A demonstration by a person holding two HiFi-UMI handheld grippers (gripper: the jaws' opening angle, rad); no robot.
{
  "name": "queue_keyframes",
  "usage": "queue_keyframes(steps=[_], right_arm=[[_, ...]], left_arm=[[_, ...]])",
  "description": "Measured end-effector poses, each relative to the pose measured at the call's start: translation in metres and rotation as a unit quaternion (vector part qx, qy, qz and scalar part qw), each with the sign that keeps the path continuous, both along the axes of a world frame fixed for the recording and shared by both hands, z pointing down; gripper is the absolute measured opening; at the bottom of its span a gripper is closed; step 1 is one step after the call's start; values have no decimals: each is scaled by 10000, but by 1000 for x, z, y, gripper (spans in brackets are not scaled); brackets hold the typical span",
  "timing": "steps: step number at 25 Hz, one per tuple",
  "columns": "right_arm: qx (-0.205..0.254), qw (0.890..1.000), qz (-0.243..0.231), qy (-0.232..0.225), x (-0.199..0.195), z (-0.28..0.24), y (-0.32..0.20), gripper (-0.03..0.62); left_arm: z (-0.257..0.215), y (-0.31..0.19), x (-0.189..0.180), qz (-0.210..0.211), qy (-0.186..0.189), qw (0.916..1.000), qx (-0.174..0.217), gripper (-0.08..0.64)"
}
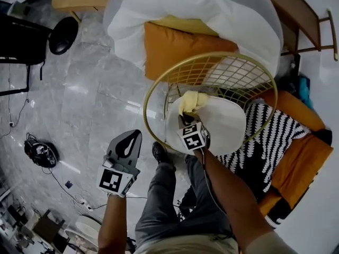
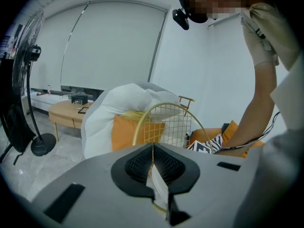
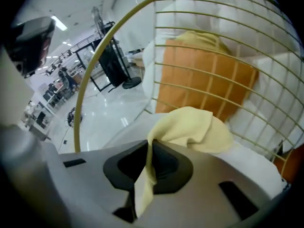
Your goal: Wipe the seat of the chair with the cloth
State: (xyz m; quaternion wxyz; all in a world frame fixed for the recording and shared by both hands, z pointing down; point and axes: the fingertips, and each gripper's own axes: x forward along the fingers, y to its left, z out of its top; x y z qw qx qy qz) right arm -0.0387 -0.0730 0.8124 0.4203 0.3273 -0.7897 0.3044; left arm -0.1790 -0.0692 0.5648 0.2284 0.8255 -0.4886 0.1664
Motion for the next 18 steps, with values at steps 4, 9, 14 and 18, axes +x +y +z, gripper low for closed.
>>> queue_keyframes(steps=[4, 9, 14, 18], right_arm=[[12, 9987, -372, -341, -46, -18, 7, 38], [125, 9992, -370, -98, -10, -12, -5, 38], [143, 9971, 433, 609, 110, 4, -32, 38], [139, 9798, 1598, 1198, 233, 4, -41, 37]], left_arm=[[2, -10, 10, 79, -43, 10000, -9, 20], [11, -10, 39, 415, -11, 9989, -239, 20], [10, -21, 73, 646, 3, 9978, -172, 20], [10, -33, 102, 801, 8, 9967, -135, 20]])
